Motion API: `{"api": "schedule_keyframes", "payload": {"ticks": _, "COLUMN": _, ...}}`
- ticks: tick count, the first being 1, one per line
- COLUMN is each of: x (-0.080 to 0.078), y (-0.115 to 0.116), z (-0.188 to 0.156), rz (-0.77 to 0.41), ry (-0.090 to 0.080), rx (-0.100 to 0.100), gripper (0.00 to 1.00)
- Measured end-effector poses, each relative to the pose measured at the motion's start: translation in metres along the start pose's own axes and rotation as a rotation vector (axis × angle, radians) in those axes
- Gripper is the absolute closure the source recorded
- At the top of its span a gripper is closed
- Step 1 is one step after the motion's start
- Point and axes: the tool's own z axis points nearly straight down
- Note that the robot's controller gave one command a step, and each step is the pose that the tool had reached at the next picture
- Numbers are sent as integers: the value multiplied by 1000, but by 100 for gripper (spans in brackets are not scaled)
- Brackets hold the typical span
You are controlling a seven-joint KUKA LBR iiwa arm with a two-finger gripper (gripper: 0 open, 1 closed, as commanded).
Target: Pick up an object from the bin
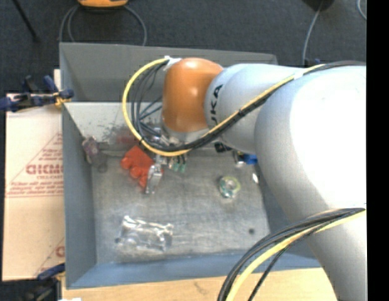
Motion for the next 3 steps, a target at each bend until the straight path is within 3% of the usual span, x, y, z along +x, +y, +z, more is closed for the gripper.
{"api": "schedule_keyframes", "payload": {"ticks": 1, "x": -2, "y": 0, "z": -2, "rz": 0, "ry": 1, "rx": 0, "gripper": 0}}
{"api": "schedule_keyframes", "payload": {"ticks": 2, "x": 0, "y": -1, "z": -3, "rz": -3, "ry": 18, "rx": 8, "gripper": 100}}
{"api": "schedule_keyframes", "payload": {"ticks": 3, "x": -2, "y": -1, "z": -29, "rz": -2, "ry": 0, "rx": 2, "gripper": 100}}
